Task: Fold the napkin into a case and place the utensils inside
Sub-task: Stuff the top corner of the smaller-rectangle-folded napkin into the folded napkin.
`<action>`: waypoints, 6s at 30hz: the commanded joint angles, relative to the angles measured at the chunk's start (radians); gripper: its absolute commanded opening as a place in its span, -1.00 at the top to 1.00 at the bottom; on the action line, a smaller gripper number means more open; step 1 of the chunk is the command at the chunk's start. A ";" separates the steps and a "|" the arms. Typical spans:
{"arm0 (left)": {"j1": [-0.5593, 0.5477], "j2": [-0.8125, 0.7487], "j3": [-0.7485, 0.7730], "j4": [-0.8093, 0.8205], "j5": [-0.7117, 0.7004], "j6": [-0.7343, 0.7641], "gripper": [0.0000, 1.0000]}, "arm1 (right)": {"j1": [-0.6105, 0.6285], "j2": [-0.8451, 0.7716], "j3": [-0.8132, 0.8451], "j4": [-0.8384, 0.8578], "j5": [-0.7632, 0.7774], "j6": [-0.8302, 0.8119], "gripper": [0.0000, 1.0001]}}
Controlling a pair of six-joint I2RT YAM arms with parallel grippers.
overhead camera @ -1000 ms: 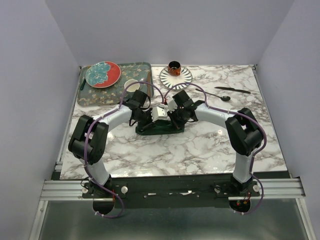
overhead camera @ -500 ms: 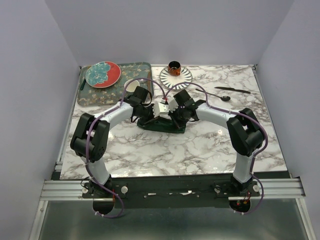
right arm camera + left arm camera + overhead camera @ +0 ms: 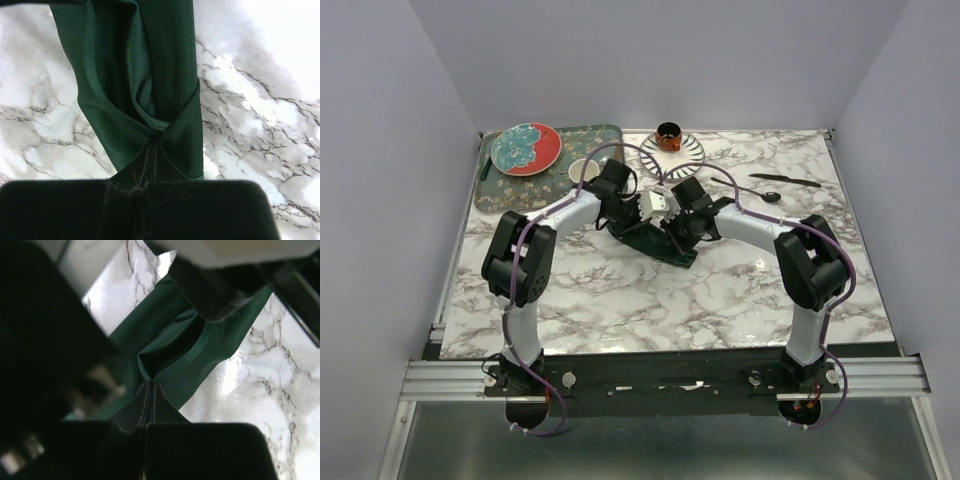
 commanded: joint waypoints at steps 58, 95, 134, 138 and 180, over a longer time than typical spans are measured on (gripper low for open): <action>-0.015 0.002 0.023 -0.056 0.054 0.008 1.00 | -0.155 0.299 0.412 -0.096 -0.298 0.204 0.34; -0.038 -0.018 0.009 -0.088 0.071 -0.079 1.00 | -0.084 0.241 0.283 -0.064 -0.435 0.177 0.92; -0.049 0.042 0.036 -0.108 0.004 -0.117 1.00 | -0.157 0.248 0.362 -0.193 -0.544 0.207 0.03; -0.049 0.048 0.049 -0.112 0.002 -0.120 1.00 | -0.155 0.248 0.352 -0.206 -0.576 0.178 -0.13; 0.008 0.084 0.087 -0.073 0.067 -0.363 1.00 | -0.134 0.368 0.340 -0.248 -0.516 0.074 0.53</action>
